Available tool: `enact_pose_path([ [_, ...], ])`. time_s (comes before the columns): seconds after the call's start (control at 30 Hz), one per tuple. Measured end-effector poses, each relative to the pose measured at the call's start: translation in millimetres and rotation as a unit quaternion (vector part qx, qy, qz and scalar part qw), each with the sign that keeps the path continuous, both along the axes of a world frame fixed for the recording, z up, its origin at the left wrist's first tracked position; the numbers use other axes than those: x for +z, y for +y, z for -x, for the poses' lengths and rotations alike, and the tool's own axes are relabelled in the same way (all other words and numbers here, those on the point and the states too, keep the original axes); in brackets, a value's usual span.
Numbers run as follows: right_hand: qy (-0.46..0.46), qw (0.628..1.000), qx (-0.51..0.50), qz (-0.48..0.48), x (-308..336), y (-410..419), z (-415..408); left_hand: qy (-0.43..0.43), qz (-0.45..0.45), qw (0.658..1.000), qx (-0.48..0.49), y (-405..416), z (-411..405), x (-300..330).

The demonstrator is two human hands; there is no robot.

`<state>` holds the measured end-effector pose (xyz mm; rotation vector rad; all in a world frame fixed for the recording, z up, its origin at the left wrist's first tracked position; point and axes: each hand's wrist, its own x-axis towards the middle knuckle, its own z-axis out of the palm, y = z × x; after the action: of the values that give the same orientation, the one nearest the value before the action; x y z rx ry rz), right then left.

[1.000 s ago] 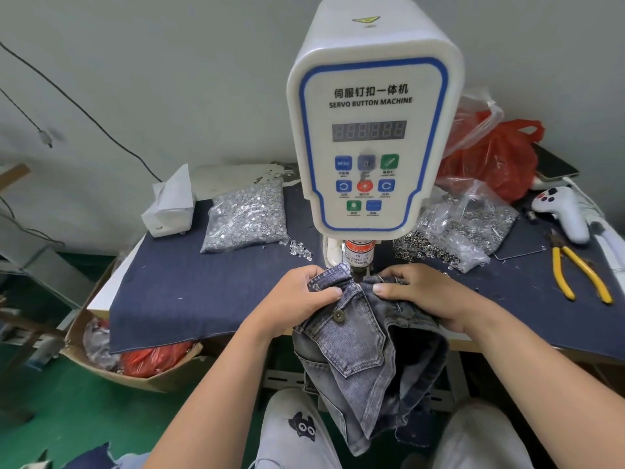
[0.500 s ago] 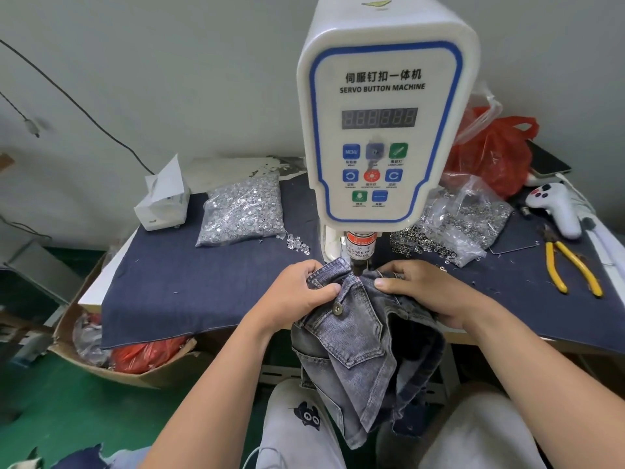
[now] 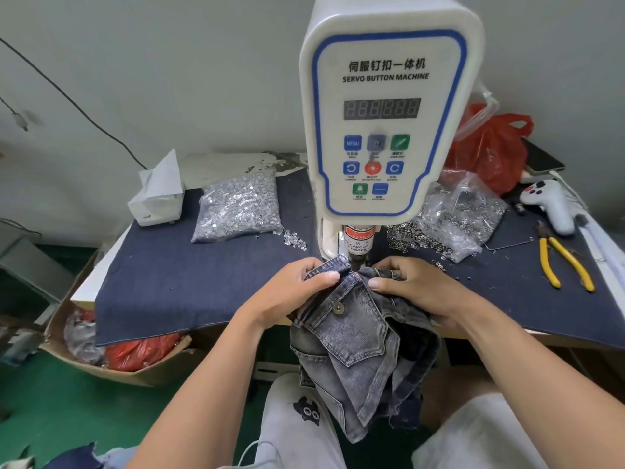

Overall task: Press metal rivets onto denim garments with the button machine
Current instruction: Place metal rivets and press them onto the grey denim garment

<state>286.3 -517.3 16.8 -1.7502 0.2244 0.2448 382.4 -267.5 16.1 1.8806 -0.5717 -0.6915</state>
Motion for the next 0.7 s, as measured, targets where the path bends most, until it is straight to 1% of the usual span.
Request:
enact_pose_path([
  [0.2,0.009,1.0,0.001,-0.014,2.0,0.5,-0.4,-0.02,-0.006,1.0,-0.003,2.1,-4.6,-8.2],
  [0.57,0.016,0.999,0.002,-0.031,-0.5,-2.4,-1.9,-0.021,0.003,1.0,0.014,-0.7,-6.2,-11.9],
  [0.7,0.016,1.0,0.003,-0.025,-0.5,-2.9,-2.2,-0.018,0.005,1.0,0.019,-0.4,-6.9,-13.4],
])
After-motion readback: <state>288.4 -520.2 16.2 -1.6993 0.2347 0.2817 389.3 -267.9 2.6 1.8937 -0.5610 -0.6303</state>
